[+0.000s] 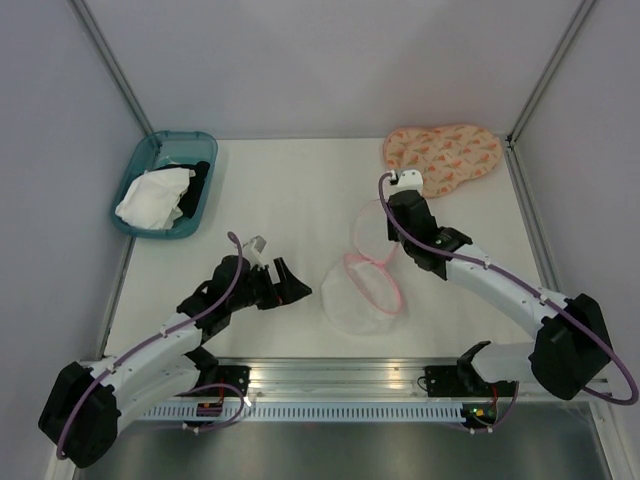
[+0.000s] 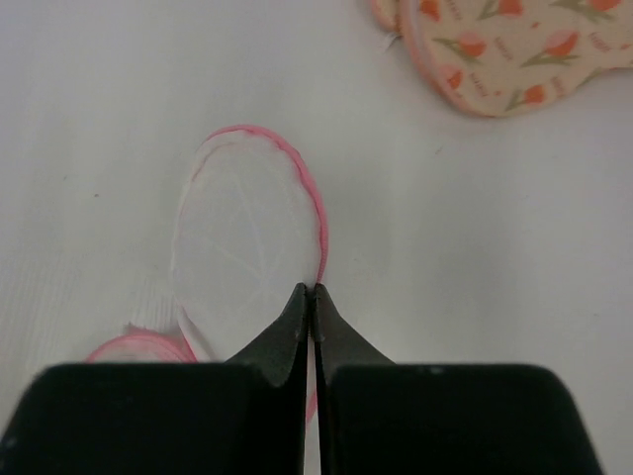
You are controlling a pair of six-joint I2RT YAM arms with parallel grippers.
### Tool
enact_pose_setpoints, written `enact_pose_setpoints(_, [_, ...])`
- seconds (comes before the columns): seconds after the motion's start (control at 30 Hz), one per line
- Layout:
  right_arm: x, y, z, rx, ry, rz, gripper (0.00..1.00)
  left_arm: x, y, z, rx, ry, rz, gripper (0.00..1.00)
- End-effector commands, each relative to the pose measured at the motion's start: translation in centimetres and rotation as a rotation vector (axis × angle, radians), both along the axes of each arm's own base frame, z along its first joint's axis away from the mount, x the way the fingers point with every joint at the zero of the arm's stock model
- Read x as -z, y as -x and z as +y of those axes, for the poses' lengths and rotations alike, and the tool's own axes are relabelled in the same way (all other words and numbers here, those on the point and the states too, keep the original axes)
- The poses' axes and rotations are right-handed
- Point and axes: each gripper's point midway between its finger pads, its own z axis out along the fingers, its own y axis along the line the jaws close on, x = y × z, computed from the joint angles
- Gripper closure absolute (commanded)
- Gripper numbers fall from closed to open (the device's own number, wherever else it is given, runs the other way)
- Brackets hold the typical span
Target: Unzip the laundry bag and remove the bra
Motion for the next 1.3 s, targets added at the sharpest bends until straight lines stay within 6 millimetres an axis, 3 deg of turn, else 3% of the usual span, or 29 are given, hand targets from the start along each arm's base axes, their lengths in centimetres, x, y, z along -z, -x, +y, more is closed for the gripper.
enact_pose_setpoints(0.0, [-2.9, 0.6, -3.0, 0.151, 0.198, -0.112, 1.00, -2.3, -1.3, 0.4, -0.074, 0.012, -0.042, 0.04])
enact_pose_setpoints(0.1, [-3.2, 2.9, 1.1, 0.015, 0.338, -0.162, 1.00, -2.4, -1.5, 1.2, -0.128, 0.005, -0.041, 0.03])
enact_pose_setpoints(0.3, [-0.8, 7.6, 5.9, -0.145, 0.579, -0.245, 1.00, -3.2, -1.6, 2.9, -0.219, 0.000, -0.067, 0.02])
enact_pose_setpoints(0.4, [0.9, 9.8, 7.5, -0.200, 0.627, -0.259, 1.00, -3.5, -1.4, 3.9, -0.263, -0.008, -0.072, 0.02])
enact_pose_setpoints(0.43, [1.5, 10.4, 7.2, -0.184, 0.674, -0.282, 1.00, -3.3, -1.3, 4.6, -0.293, -0.025, -0.070, 0.02])
enact_pose_setpoints(0.57, [2.2, 13.6, 9.1, -0.201, 0.699, -0.390, 1.00, -3.6, -1.1, 5.5, -0.342, -0.008, -0.077, 0.02])
enact_pose_setpoints(0.7, [2.9, 18.1, 11.8, -0.277, 0.752, -0.509, 1.00, -3.6, -1.0, 5.9, -0.361, -0.013, -0.081, 0.02])
enact_pose_setpoints(0.9, [4.1, 21.0, 15.0, -0.400, 0.755, -0.526, 0.99, -4.0, -1.2, 6.0, -0.365, -0.017, -0.081, 0.02])
enact_pose_setpoints(1.07, [4.8, 22.8, 15.3, -0.409, 0.761, -0.554, 0.99, -4.7, -1.3, 6.1, -0.366, -0.022, -0.096, 0.02])
enact_pose_setpoints(1.13, [4.0, 23.2, 15.3, -0.394, 0.720, -0.561, 0.94, -4.7, -1.3, 6.0, -0.364, -0.022, -0.097, 0.02])
enact_pose_setpoints(1.2, [3.0, 24.0, 15.7, -0.427, 0.630, -0.530, 0.74, -4.4, -1.2, 6.0, -0.363, -0.028, -0.088, 0.02])
enact_pose_setpoints(1.23, [1.6, 24.3, 15.6, -0.438, 0.558, -0.521, 0.56, -4.4, -1.3, 6.0, -0.362, -0.030, -0.088, 0.01])
enact_pose_setpoints(1.27, [1.3, 25.1, 16.2, -0.483, 0.493, -0.498, 0.14, -4.4, -1.2, 5.9, -0.357, -0.031, -0.084, 0.01])
